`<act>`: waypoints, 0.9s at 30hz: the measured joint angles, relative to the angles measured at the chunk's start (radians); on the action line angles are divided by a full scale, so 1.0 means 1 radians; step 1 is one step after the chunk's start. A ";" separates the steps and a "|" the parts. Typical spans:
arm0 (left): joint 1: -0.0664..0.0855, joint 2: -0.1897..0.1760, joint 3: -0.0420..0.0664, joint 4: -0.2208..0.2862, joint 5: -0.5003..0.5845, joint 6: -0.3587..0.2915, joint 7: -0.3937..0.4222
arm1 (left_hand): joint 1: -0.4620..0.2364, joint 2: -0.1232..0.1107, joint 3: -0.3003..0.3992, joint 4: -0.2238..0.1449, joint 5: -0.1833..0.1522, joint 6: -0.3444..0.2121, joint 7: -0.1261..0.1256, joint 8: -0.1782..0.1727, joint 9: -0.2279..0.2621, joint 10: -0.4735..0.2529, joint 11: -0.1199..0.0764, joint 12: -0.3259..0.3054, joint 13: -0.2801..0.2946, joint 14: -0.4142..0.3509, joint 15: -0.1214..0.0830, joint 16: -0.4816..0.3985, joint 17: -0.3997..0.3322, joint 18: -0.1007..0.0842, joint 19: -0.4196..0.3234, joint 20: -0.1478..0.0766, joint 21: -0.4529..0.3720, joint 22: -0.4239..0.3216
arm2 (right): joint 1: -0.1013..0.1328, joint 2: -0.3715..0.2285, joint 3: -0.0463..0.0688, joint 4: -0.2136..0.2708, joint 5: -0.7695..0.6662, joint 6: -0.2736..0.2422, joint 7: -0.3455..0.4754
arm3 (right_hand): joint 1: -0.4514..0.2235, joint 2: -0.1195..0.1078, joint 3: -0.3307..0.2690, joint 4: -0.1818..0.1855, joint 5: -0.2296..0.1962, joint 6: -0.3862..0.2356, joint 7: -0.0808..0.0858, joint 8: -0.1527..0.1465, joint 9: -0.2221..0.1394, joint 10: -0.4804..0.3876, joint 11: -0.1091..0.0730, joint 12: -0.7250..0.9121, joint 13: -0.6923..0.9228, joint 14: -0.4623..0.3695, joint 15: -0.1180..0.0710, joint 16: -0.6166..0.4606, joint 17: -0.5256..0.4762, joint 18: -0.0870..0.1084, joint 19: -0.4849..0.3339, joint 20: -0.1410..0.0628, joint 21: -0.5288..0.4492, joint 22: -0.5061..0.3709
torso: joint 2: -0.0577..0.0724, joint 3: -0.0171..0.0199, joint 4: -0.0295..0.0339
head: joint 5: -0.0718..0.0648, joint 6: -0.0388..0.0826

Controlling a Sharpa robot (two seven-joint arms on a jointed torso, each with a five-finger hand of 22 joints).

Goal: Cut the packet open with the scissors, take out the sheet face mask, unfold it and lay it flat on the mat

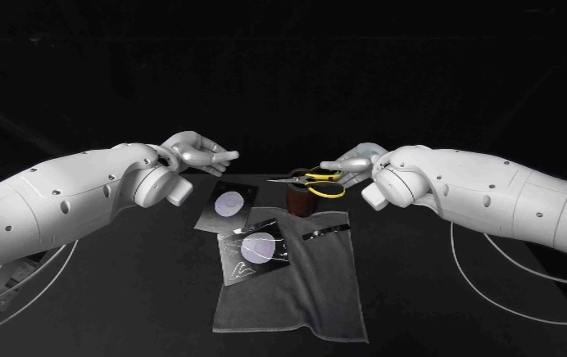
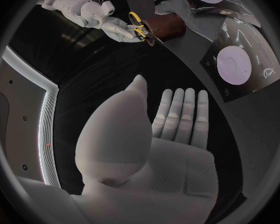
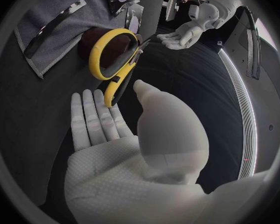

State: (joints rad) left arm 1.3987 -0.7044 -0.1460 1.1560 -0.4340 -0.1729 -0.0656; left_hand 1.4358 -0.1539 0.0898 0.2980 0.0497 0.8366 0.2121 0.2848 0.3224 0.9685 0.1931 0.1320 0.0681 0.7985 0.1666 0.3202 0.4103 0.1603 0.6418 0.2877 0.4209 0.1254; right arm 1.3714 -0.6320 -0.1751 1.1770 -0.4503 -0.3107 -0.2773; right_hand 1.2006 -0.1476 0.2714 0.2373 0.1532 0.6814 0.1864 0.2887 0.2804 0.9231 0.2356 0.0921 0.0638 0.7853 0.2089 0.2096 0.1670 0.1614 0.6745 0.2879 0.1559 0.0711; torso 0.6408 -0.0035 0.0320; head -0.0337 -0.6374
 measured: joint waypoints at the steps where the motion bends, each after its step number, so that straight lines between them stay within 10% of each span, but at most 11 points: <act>1: 0.000 -0.001 0.000 0.001 0.001 0.000 0.000 | 0.000 0.000 0.000 0.000 0.000 0.000 0.000 0.000 0.000 0.000 0.000 0.000 0.000 0.000 0.000 0.000 0.000 0.000 0.000 0.000 0.000 0.000 | 0.000 0.000 0.000 0.000 0.000 0.000 0.000 | 0.002 0.002 -0.011 0.006 0.000 -0.003 0.000 0.000 0.001 -0.007 0.000 0.001 0.000 -0.005 0.002 0.002 -0.001 0.000 0.000 0.000 0.000 0.000 | 0.000 0.0000 0.0000 | 0.000 0.000; 14: -0.001 -0.011 -0.001 0.012 0.008 0.000 0.019 | 0.004 0.004 0.000 0.000 0.000 0.000 0.000 0.000 -0.001 0.011 -0.011 0.013 0.000 0.000 0.000 0.005 -0.006 0.000 0.000 0.000 -0.011 -0.005 | -0.001 -0.009 0.000 0.003 0.001 -0.004 0.004 | -0.016 0.077 -0.288 0.058 -0.032 -0.091 -0.012 -0.027 -0.012 -0.110 0.013 0.022 0.000 -0.085 0.017 0.031 -0.038 -0.016 -0.041 0.002 -0.019 0.000 | -0.001 -0.0007 0.0006 | -0.002 -0.001; 21: -0.002 -0.031 -0.001 0.033 0.011 -0.002 0.066 | 0.032 0.016 0.004 -0.004 0.000 0.017 -0.050 0.006 -0.005 0.048 -0.019 0.034 0.000 0.008 -0.008 0.025 -0.017 0.000 0.006 -0.001 -0.019 -0.012 | -0.002 -0.028 -0.001 0.012 0.011 -0.031 0.056 | -0.032 0.063 -0.379 0.062 -0.083 -0.136 -0.021 -0.008 -0.026 -0.153 0.018 0.041 0.001 -0.118 0.025 0.046 -0.050 -0.031 -0.079 0.003 -0.030 -0.002 | -0.001 -0.0007 -0.0003 | 0.000 -0.002; 27: -0.005 -0.067 -0.002 0.082 0.011 -0.009 0.118 | 0.082 0.032 0.031 -0.011 0.000 0.027 -0.059 0.006 -0.015 0.073 -0.029 0.036 -0.001 0.077 -0.032 0.081 -0.012 0.013 0.103 -0.012 0.024 0.007 | -0.002 -0.073 -0.001 0.042 0.019 -0.069 0.147 | 0.065 0.163 -0.369 0.049 -0.021 -0.040 -0.010 0.052 -0.024 -0.093 0.002 0.096 0.002 -0.063 0.004 0.100 -0.050 -0.031 -0.015 0.002 -0.001 0.012 | -0.002 0.0000 -0.0005 | -0.003 -0.004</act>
State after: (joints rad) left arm 1.3939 -0.7718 -0.1475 1.2385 -0.4233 -0.1821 0.0521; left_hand 1.5176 -0.1223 0.1212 0.2870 0.0497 0.8634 0.1529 0.2903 0.3076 1.0411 0.1639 0.1679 0.0674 0.8754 0.1349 0.4011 0.3987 0.1728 0.7446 0.2761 0.4453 0.1323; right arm 1.3694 -0.7054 -0.1762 1.2193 -0.4313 -0.3798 -0.1302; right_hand 1.2651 0.0156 -0.0978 0.2860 0.1321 0.6417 0.1762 0.3410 0.2564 0.8301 0.2373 0.1877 0.0659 0.7222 0.2129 0.3094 0.1170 0.1304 0.6598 0.2895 0.1551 0.0827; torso 0.6388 -0.0035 0.0315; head -0.0370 -0.6418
